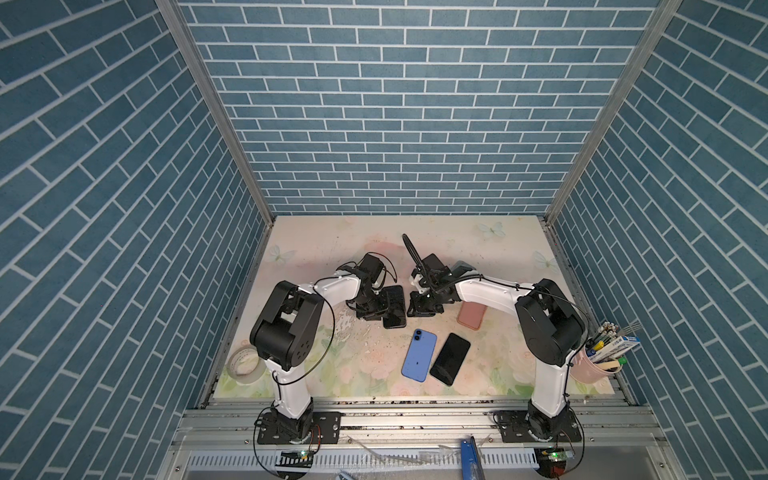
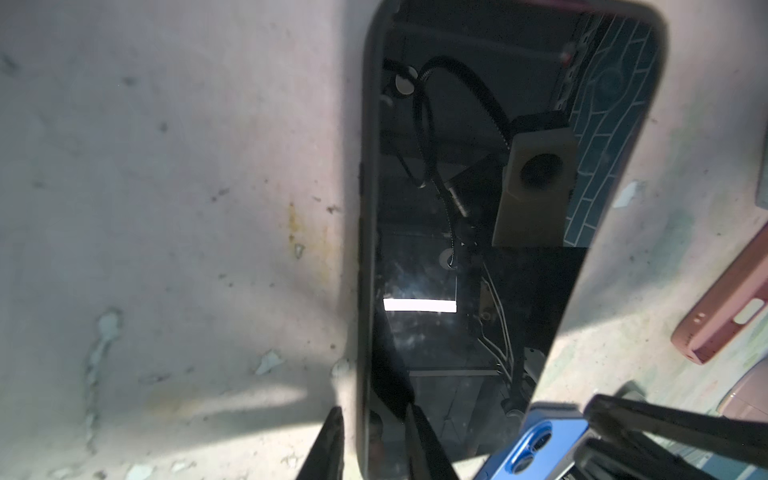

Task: Put the phone into the phone case

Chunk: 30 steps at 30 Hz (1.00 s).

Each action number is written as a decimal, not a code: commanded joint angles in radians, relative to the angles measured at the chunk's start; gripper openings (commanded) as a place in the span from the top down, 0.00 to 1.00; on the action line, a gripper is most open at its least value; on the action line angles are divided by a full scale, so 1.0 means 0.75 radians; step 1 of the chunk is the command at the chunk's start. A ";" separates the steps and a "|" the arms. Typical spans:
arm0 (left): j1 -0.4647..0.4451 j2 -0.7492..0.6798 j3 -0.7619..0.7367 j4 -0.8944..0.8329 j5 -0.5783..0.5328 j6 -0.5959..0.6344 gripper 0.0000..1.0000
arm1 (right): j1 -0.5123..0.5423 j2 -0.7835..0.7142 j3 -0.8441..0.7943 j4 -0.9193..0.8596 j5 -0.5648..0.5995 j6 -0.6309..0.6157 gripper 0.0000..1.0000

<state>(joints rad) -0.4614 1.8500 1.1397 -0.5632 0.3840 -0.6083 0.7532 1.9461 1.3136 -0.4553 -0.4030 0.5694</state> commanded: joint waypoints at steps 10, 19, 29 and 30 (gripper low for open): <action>-0.004 0.045 -0.080 0.049 0.041 -0.013 0.72 | 0.128 0.162 0.081 -0.047 0.116 0.083 0.91; -0.004 0.062 -0.125 0.117 0.087 -0.042 0.72 | 0.212 0.281 0.144 -0.192 0.172 0.088 0.97; -0.003 0.082 -0.159 0.182 0.120 -0.076 0.72 | 0.282 0.446 0.093 -0.156 0.093 0.179 0.97; -0.004 0.084 -0.160 0.186 0.119 -0.077 0.72 | 0.284 0.461 0.091 -0.154 0.085 0.186 0.97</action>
<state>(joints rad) -0.4400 1.8324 1.0725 -0.4587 0.4503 -0.6498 0.8639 2.0769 1.4670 -0.5964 -0.2272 0.6777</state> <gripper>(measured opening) 0.281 0.044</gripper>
